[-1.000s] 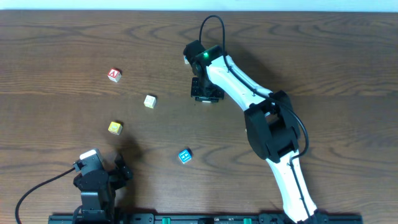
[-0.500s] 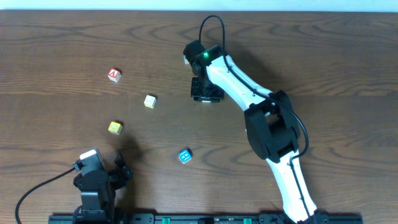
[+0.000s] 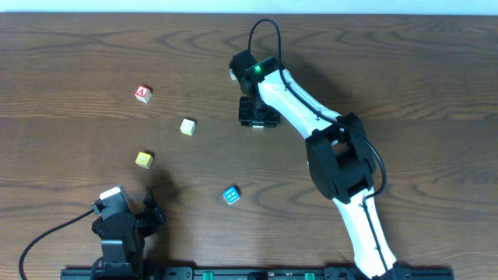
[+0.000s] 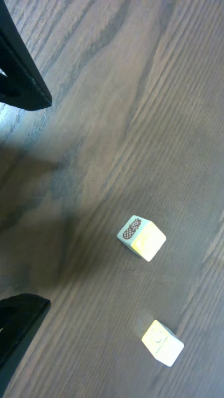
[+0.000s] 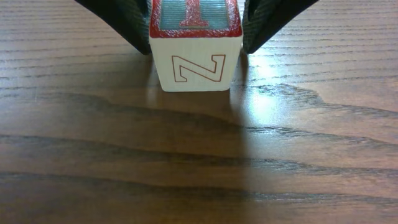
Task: Spell out Ai2
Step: 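Lower the 'I' block onto the table and open the right gripper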
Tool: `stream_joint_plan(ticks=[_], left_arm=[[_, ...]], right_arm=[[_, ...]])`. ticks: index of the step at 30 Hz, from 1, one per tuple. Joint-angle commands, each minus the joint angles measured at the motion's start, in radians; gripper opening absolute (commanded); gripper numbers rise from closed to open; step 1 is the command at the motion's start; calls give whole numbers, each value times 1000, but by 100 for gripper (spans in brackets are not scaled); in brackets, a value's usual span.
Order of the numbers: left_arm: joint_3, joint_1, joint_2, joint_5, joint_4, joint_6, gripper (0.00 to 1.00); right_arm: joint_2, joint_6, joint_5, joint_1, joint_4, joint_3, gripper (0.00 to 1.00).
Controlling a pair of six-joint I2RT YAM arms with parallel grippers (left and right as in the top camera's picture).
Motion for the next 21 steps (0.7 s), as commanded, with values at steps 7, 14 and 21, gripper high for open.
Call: stream_joint_plan(ticks=[7, 14, 21], left_arm=[[-27, 5, -6, 0, -21, -3, 95], [-27, 5, -6, 0, -21, -3, 95], [-27, 5, -6, 1, -21, -3, 95]], right_arm=[[13, -35, 4, -19, 11, -8, 52], [13, -80, 4, -19, 55, -8, 55], [13, -151, 44, -24, 126, -8, 57]])
